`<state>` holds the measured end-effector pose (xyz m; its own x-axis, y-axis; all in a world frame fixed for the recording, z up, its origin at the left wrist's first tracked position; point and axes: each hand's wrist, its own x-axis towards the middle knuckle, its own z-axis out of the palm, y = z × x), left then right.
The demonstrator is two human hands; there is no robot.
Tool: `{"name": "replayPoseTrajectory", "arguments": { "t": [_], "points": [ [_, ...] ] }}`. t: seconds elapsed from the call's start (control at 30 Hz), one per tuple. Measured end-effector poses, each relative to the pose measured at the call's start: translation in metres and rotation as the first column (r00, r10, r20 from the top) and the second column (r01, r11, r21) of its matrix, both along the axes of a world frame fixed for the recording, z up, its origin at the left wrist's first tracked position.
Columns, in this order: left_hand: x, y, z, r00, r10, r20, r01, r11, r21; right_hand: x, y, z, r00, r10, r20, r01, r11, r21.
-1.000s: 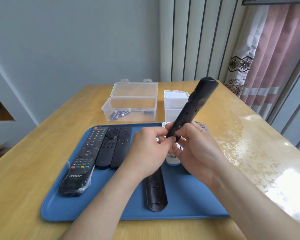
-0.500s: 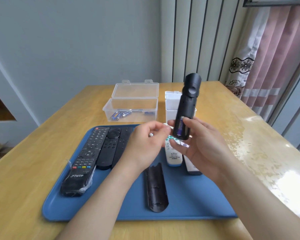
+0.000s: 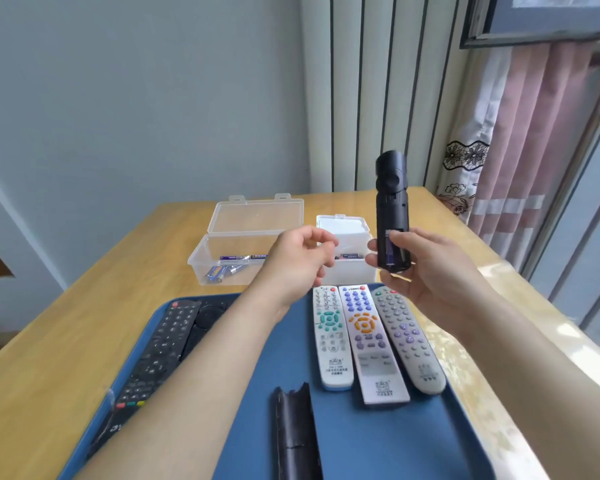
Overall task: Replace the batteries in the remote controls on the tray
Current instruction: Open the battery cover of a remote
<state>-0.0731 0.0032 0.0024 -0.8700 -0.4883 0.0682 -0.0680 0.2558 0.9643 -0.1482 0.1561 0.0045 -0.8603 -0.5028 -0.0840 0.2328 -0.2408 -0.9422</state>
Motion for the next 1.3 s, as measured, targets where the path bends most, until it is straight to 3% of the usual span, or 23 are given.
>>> {"name": "replayPoseTrajectory", "arguments": {
  "t": [0.17, 0.3, 0.37, 0.43, 0.5, 0.53, 0.6, 0.63, 0.67, 0.73, 0.83, 0.9, 1.03, 1.17, 1.23, 1.3],
  "points": [
    [-0.062, -0.017, 0.001, 0.995, 0.100, 0.024, -0.093, 0.976, -0.196, -0.028, -0.010, -0.006, 0.999, -0.035, -0.030, 0.038, 0.995, 0.089],
    [-0.092, -0.024, -0.008, 0.998, -0.006, 0.055, 0.011, 0.997, -0.081, -0.044, -0.012, -0.018, 0.999, -0.015, -0.038, 0.020, 0.990, 0.136],
    [-0.092, -0.029, -0.010, 0.997, 0.046, -0.061, -0.050, 0.997, -0.054, -0.050, -0.011, -0.020, 0.996, 0.000, -0.085, 0.018, 0.978, 0.209],
    [-0.085, -0.031, -0.008, 0.968, 0.123, -0.220, -0.154, 0.979, -0.130, -0.058, -0.007, -0.019, 0.983, 0.016, -0.182, 0.043, 0.949, 0.311],
    [-0.068, -0.029, -0.003, 0.934, 0.081, -0.349, -0.221, 0.897, -0.382, -0.062, -0.004, -0.014, 0.958, 0.058, -0.283, 0.050, 0.931, 0.362],
    [-0.059, -0.027, 0.000, 0.932, 0.011, -0.361, -0.226, 0.798, -0.558, -0.061, -0.003, -0.010, 0.940, 0.083, -0.332, 0.049, 0.928, 0.370],
    [-0.043, -0.020, 0.007, 0.968, -0.103, -0.230, -0.132, 0.572, -0.810, -0.056, -0.004, -0.001, 0.914, 0.084, -0.396, 0.038, 0.956, 0.291],
    [-0.036, -0.015, 0.010, 0.983, -0.111, -0.143, -0.058, 0.559, -0.827, -0.051, -0.006, 0.002, 0.918, 0.051, -0.393, 0.034, 0.978, 0.207],
    [-0.029, -0.008, 0.009, 0.989, -0.113, -0.099, -0.004, 0.637, -0.771, -0.045, -0.009, 0.004, 0.928, 0.007, -0.373, 0.042, 0.991, 0.123],
    [-0.011, 0.003, 0.008, 0.979, -0.125, -0.164, 0.019, 0.848, -0.529, -0.029, -0.019, 0.009, 0.941, -0.046, -0.334, 0.050, 0.999, 0.005],
    [0.015, 0.010, 0.011, 0.962, -0.078, -0.263, 0.046, 0.991, -0.127, -0.009, -0.029, 0.011, 0.931, -0.021, -0.363, 0.031, 0.999, 0.022],
    [0.031, 0.009, 0.013, 0.958, -0.102, -0.267, 0.095, 0.995, -0.040, 0.004, -0.033, 0.012, 0.918, 0.015, -0.397, 0.011, 0.998, 0.065],
    [0.043, 0.009, 0.010, 0.953, -0.151, -0.264, 0.135, 0.988, -0.079, 0.026, -0.036, 0.015, 0.876, 0.254, -0.411, -0.219, 0.967, 0.130],
    [0.043, 0.004, 0.009, 0.916, 0.047, -0.398, 0.004, 0.992, 0.127, 0.028, -0.024, 0.018, 0.727, 0.558, -0.400, -0.413, 0.820, 0.395],
    [0.040, -0.002, 0.008, 0.901, 0.133, -0.414, -0.073, 0.985, 0.156, 0.018, -0.013, 0.019, 0.710, 0.610, -0.352, -0.430, 0.771, 0.470],
    [0.040, -0.010, 0.008, 0.904, 0.175, -0.389, -0.142, 0.984, 0.111, 0.007, -0.005, 0.023, 0.728, 0.580, -0.367, -0.369, 0.782, 0.502]
  ]
}}
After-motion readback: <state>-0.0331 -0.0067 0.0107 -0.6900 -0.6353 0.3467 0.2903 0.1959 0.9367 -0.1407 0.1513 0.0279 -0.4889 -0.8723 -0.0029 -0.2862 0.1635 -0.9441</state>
